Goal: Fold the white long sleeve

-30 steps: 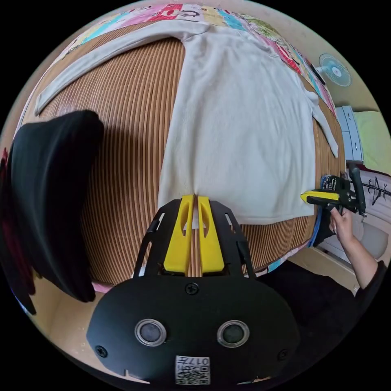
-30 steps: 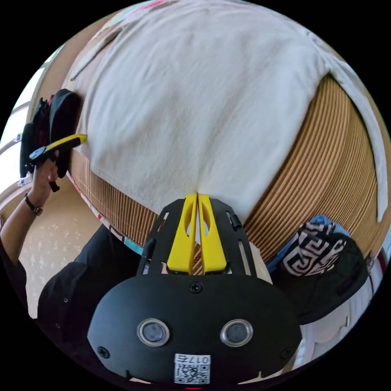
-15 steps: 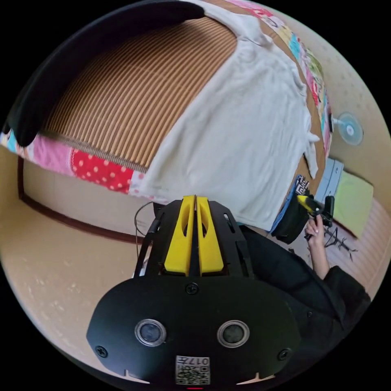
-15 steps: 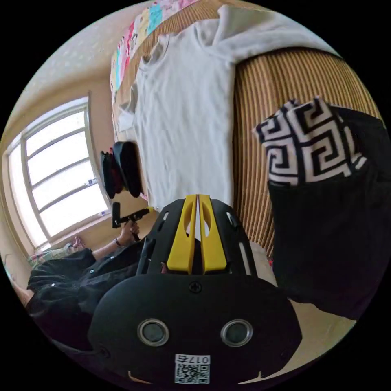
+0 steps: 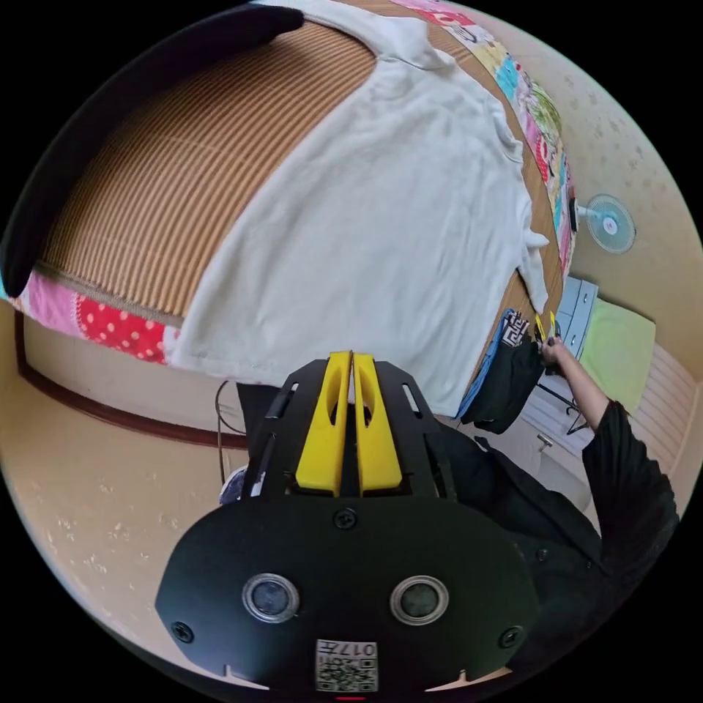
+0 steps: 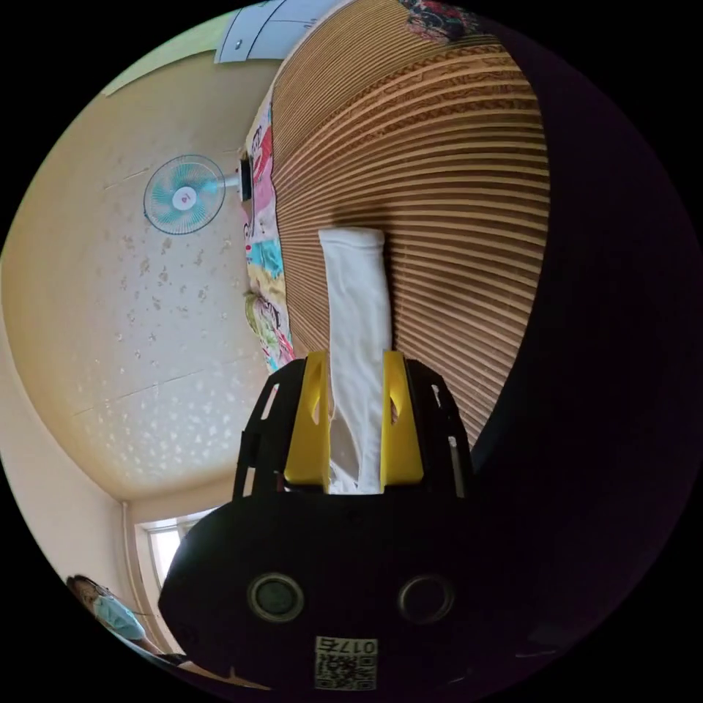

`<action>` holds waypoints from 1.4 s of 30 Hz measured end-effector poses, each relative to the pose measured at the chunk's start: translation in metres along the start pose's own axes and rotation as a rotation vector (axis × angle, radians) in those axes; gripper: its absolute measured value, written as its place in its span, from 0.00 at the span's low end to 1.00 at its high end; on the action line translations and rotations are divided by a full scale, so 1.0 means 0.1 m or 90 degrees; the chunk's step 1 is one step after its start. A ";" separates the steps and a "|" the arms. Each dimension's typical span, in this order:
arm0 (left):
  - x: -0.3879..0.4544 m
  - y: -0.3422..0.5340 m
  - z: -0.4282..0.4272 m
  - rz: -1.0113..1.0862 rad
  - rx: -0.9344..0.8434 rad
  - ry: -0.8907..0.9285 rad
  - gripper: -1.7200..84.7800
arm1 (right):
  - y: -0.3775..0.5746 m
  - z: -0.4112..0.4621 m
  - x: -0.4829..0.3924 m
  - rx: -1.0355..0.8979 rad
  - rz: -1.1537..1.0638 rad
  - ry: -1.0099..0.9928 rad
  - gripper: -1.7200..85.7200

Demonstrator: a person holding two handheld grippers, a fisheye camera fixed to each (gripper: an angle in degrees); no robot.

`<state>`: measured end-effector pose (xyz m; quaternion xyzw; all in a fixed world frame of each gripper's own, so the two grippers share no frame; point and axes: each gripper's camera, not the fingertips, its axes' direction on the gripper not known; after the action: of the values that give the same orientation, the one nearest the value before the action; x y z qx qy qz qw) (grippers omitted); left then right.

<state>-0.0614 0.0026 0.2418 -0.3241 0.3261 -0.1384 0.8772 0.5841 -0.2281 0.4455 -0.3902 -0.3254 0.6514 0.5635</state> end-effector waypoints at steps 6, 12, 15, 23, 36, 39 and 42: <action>0.37 -0.11 0.24 0.094 -0.051 -0.010 0.01 | -0.30 0.28 -0.19 0.015 -0.056 0.175 0.16; 0.56 -0.13 0.40 0.157 -0.090 -0.023 0.01 | -0.48 0.48 -0.15 -0.068 -0.112 0.116 0.07; 0.58 -0.10 0.29 0.162 -0.076 -0.016 0.01 | -0.29 0.10 -0.37 -0.031 -0.170 0.097 0.06; 0.32 0.02 -0.07 0.123 -0.023 -0.001 0.01 | -0.09 -0.37 -0.03 -0.024 -0.244 0.407 0.05; -0.27 -0.29 -1.51 -0.018 0.279 0.140 0.01 | 3.34 1.56 -1.98 -0.017 -0.791 0.127 0.05; -0.20 -0.50 -1.93 0.031 0.333 0.119 0.01 | 4.23 2.47 -1.85 -0.080 -0.844 0.098 0.05; -0.23 -0.67 -2.19 0.057 0.374 0.112 0.02 | 4.77 3.56 -1.21 -0.210 -0.822 0.165 0.05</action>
<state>-0.2259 -0.1426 0.1707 -0.0286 0.3609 -0.2153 0.9069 0.0513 -0.4146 0.2228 -0.2731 -0.5183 0.0740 0.8070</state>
